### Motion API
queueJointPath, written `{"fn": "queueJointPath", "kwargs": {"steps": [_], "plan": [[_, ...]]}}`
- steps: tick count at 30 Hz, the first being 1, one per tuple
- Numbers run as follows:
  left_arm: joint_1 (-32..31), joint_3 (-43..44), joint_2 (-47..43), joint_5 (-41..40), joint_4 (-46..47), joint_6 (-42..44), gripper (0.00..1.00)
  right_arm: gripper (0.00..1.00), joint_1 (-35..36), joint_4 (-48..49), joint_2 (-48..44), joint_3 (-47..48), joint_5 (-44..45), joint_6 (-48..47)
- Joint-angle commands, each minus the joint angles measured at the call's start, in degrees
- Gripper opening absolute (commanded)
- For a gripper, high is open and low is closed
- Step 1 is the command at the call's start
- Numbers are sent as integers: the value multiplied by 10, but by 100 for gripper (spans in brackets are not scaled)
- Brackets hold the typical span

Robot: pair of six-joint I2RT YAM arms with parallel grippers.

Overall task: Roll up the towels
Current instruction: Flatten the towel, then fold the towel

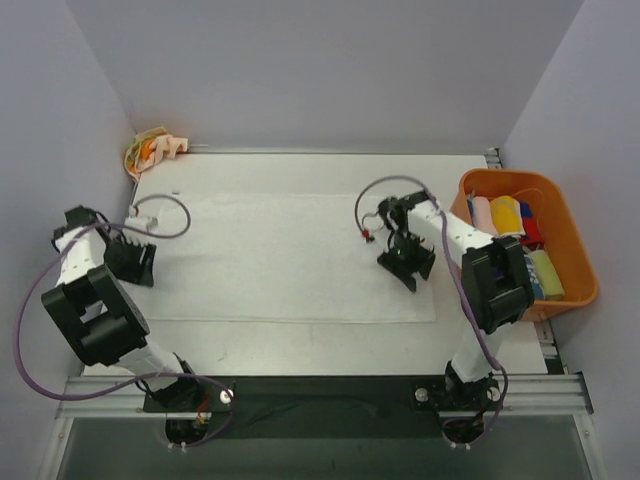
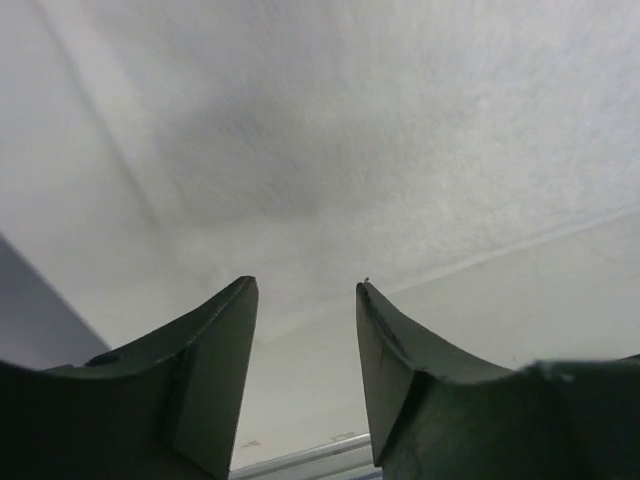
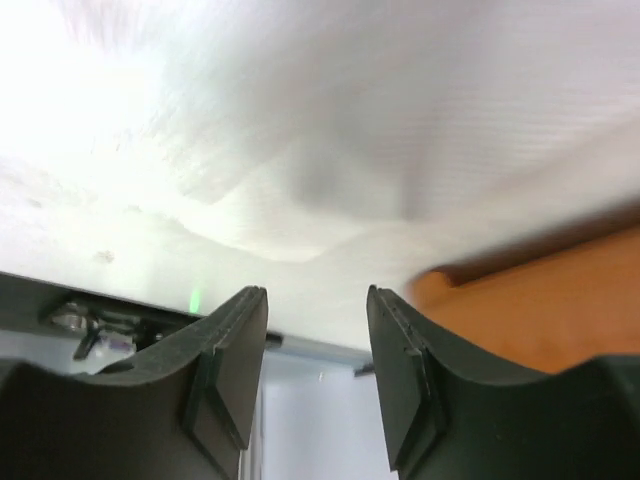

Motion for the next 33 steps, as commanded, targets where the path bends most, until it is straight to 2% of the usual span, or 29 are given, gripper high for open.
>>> {"fn": "queueJointPath", "kwargs": {"steps": [1, 3, 4, 5, 10, 11, 13, 17, 21, 25, 33], "plan": [[-10, 148, -5, 142, -44, -25, 63, 47, -52, -45, -33, 150, -37, 5], [-19, 201, 20, 190, -37, -45, 70, 48, -70, -46, 3, 252, -40, 11], [-24, 242, 33, 196, -27, -84, 72, 48, -87, -46, 17, 291, -40, 16], [-37, 264, 58, 195, 15, -111, 73, 48, -94, -46, 55, 325, -41, 20], [-73, 359, 144, 162, 146, -232, 71, 45, -119, -45, 185, 550, -5, 41], [-76, 385, 170, 161, 156, -243, 70, 41, -122, -45, 221, 578, -1, 36], [-86, 413, 194, 176, 169, -257, 68, 39, -126, -32, 258, 618, 9, 22], [-94, 424, 226, 191, 182, -275, 66, 35, -133, 25, 294, 620, 53, -3], [-97, 363, 215, 178, 213, -275, 66, 33, -148, 74, 327, 625, 69, -9], [-98, 338, 209, 161, 243, -268, 66, 33, -154, 95, 354, 628, 82, -13], [-98, 374, 250, 161, 249, -294, 66, 40, -158, 129, 393, 629, 67, 11]]}}
